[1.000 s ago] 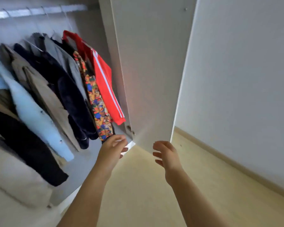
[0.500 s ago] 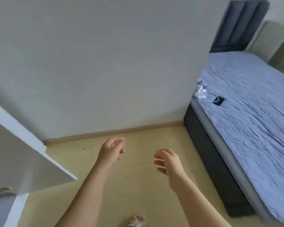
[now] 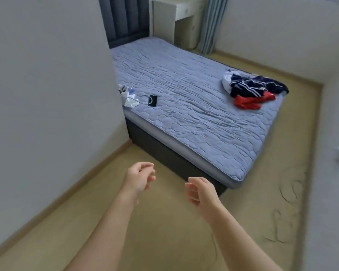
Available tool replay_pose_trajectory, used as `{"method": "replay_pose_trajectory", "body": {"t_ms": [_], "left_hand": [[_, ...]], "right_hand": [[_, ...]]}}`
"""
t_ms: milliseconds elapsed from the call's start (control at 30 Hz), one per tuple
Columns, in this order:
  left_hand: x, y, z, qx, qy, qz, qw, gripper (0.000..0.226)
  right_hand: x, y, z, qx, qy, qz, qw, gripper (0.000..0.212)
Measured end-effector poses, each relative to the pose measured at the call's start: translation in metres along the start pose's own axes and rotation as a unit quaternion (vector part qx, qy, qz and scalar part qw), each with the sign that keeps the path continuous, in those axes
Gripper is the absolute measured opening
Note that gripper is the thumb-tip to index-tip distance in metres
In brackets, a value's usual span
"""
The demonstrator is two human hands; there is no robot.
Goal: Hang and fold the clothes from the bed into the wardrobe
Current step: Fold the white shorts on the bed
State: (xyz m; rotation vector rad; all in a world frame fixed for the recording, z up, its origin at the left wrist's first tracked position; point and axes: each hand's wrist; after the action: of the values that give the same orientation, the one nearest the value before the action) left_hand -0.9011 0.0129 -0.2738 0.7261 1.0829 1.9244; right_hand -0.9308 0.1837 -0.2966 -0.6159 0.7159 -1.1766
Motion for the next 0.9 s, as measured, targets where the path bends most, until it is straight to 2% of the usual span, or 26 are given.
{"method": "replay_pose_trajectory", "body": {"t_ms": [300,467,633,900], "left_hand": [[0.158,-0.011,-0.043,-0.051,-0.158,-0.093,0.982,0.015],[0.266,-0.017,-0.052,-0.053,-0.196,-0.123,0.971,0.012],[0.379,-0.019,-0.04,-0.068,-0.269,-0.163,0.947,0.011],[0.493,-0.029,-0.063,-0.073,-0.278,-0.192,0.938,0.01]], "right_hand": [[-0.123,0.026,-0.037,0.093,0.144,-0.157,0.973,0.01],[-0.215,0.013,-0.069,0.081,0.167,-0.183,0.965,0.01],[-0.312,0.001,-0.089,0.078,0.208,-0.227,0.948,0.015],[-0.398,-0.009,-0.129,0.093,0.224,-0.268,0.932,0.013]]}}
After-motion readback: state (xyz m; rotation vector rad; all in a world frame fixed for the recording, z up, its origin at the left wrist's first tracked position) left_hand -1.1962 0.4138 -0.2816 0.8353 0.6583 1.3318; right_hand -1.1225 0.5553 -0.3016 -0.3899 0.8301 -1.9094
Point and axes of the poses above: each hand's wrist, its own z-axis away from the middle knuckle, its own x-axis out of the palm, y = z × x, and after that the axes turned 13 degrees about z, right-handed
